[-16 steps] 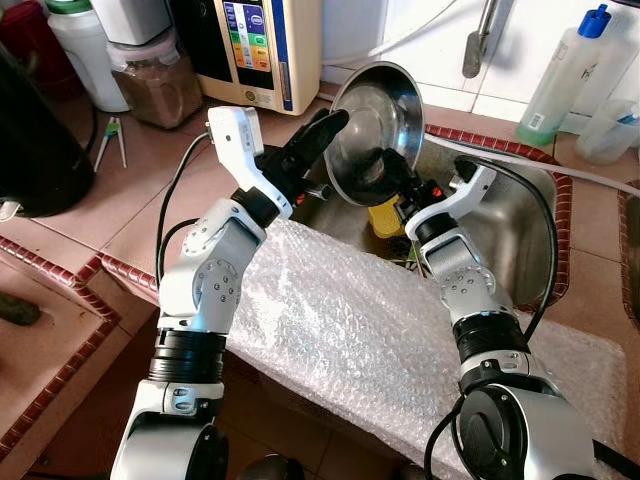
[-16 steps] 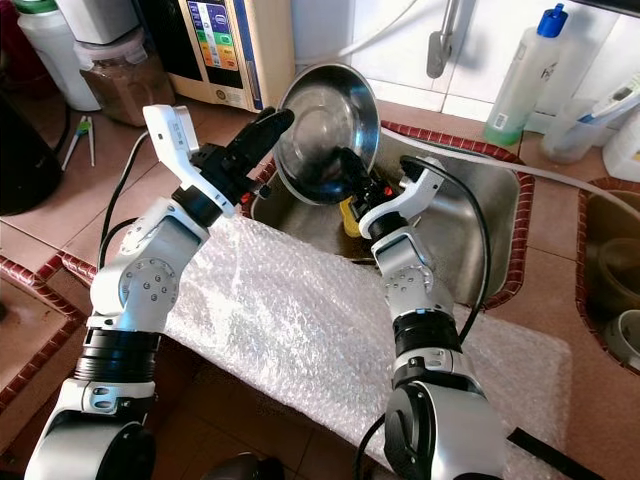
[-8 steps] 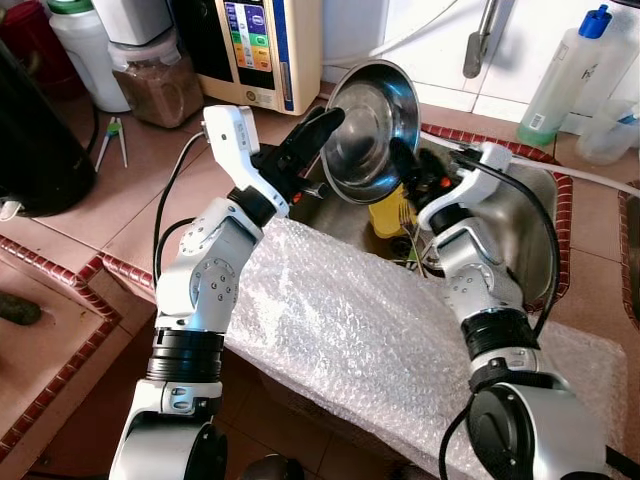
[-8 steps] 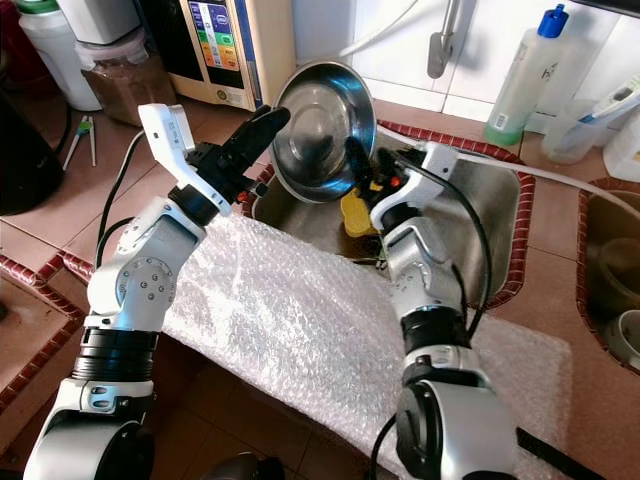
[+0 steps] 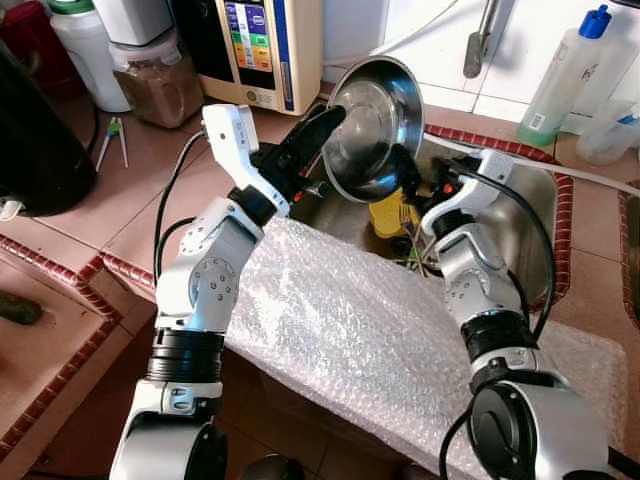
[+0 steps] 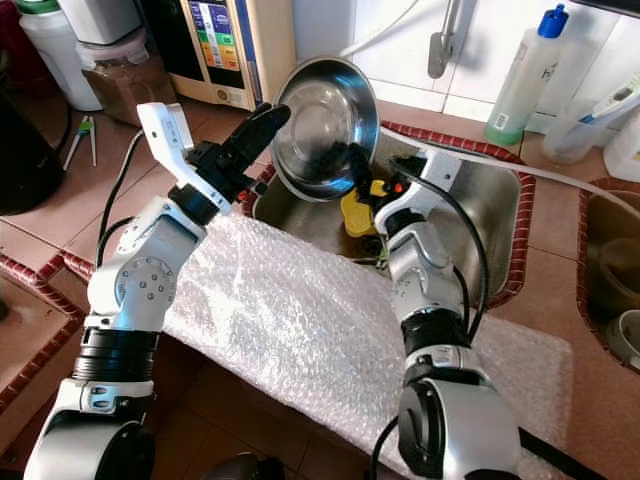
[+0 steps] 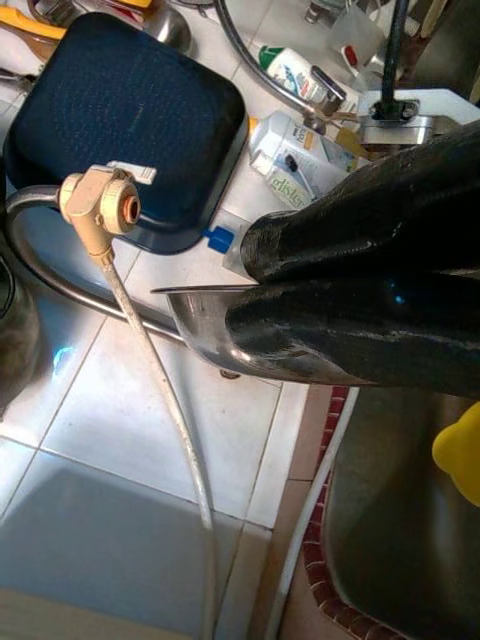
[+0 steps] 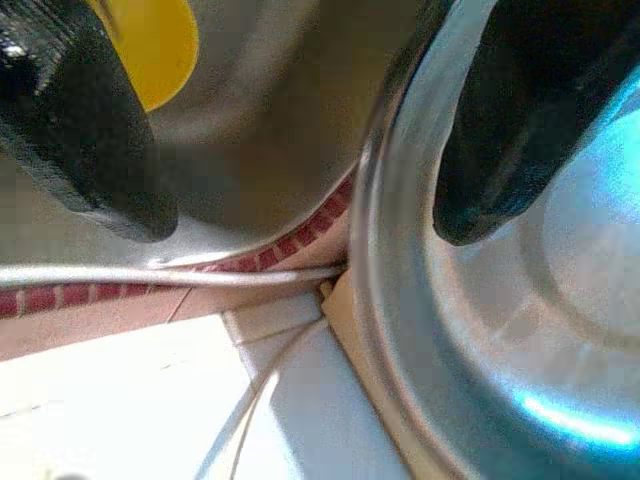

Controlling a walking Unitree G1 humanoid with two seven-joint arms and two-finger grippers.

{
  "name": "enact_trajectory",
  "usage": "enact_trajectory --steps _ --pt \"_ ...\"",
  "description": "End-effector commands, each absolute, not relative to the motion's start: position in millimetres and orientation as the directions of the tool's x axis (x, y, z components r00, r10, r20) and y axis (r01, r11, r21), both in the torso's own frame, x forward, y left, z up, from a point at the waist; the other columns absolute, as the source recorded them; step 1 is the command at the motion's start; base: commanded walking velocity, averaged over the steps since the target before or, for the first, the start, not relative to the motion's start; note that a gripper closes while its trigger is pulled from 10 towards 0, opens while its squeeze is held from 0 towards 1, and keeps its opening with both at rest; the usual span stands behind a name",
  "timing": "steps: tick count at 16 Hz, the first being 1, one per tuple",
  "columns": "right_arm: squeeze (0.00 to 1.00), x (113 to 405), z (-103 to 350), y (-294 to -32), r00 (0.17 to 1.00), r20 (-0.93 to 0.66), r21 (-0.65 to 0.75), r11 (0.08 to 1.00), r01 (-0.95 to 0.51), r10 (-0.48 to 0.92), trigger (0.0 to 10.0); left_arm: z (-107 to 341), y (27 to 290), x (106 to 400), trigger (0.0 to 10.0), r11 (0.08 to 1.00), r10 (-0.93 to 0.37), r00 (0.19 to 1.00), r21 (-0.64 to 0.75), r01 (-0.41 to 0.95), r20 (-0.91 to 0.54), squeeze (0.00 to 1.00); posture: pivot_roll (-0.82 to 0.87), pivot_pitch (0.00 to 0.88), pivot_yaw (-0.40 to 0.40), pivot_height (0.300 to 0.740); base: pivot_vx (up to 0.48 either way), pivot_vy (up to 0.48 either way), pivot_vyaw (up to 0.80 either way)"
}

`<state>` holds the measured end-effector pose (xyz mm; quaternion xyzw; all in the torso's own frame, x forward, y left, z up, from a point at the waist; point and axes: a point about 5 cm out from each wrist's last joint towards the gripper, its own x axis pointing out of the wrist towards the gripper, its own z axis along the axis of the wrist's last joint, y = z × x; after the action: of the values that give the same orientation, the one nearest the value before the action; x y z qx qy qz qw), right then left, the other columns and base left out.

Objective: Kitchen organization

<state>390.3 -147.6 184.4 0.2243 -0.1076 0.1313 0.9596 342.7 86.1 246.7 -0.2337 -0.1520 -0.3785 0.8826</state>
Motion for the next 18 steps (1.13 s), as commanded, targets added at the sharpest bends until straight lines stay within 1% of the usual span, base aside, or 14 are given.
enact_trajectory --steps 1,6,8,9,14,15,18 --pt "0.00 392 182 -147 0.949 0.244 0.429 0.855 -0.292 0.202 10.0 256 86 340 0.0 0.590 -0.605 0.638 -0.269 0.761 0.476 0.00 0.01 0.097 0.050 0.740 0.000 0.000 0.00" --pt "0.00 392 168 -126 0.941 0.206 0.567 0.750 -0.339 0.270 10.0 259 82 337 0.0 0.561 -0.616 0.614 -0.274 0.782 0.492 0.00 0.01 0.093 0.051 0.740 0.000 0.000 0.00" --pt "0.00 392 167 -121 0.936 0.210 0.616 0.705 -0.352 0.283 0.0 261 81 335 0.0 0.540 -0.620 0.604 -0.285 0.792 0.502 0.00 0.01 0.092 0.050 0.740 0.000 0.000 0.00" --pt "0.00 392 167 -120 0.935 0.214 0.646 0.677 -0.353 0.284 0.0 261 80 334 0.0 0.530 -0.617 0.602 -0.298 0.794 0.507 0.00 0.01 0.091 0.049 0.740 0.000 0.000 0.00" --pt "0.00 396 176 -123 0.926 0.254 0.699 0.609 -0.375 0.279 0.0 259 82 333 0.0 0.528 -0.622 0.602 -0.301 0.794 0.501 0.00 0.01 0.090 0.046 0.740 0.000 0.000 0.00" --pt "0.00 396 177 -125 0.922 0.270 0.723 0.574 -0.384 0.277 0.0 259 82 333 0.0 0.526 -0.621 0.602 -0.302 0.795 0.501 0.00 0.01 0.092 0.045 0.740 0.000 0.000 0.00" --pt "0.00 395 179 -128 0.911 0.300 0.742 0.531 -0.410 0.283 0.0 259 81 333 0.0 0.524 -0.623 0.603 -0.306 0.795 0.499 0.00 0.01 0.095 0.046 0.740 0.000 0.000 0.00"
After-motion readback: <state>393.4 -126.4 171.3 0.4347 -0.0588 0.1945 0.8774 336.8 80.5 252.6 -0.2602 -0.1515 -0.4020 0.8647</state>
